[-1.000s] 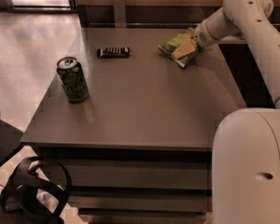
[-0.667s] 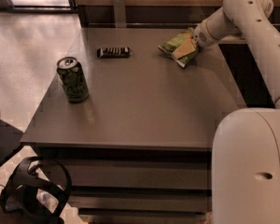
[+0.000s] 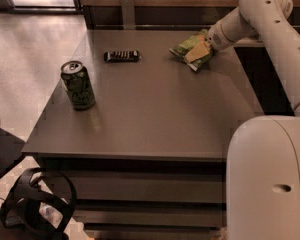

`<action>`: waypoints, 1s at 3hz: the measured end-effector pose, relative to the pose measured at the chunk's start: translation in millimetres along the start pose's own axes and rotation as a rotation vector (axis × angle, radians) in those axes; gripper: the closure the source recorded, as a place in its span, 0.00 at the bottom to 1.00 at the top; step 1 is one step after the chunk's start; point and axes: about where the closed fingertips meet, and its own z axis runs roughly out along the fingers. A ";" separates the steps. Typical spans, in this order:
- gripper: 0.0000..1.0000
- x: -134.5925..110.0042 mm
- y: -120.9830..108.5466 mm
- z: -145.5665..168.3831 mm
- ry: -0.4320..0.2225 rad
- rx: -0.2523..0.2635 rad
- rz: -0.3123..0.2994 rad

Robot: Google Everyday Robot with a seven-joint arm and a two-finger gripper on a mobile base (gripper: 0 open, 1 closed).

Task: Pick green jalapeno chip bag

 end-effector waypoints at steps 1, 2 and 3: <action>1.00 -0.5 0.0 -0.5 0.000 0.000 0.000; 1.00 -1.1 0.0 -1.1 0.000 0.000 -0.001; 1.00 -1.6 0.2 -1.4 -0.001 -0.001 -0.001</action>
Offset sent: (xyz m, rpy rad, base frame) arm -0.0283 0.0826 0.0826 0.0145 -0.1907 0.2389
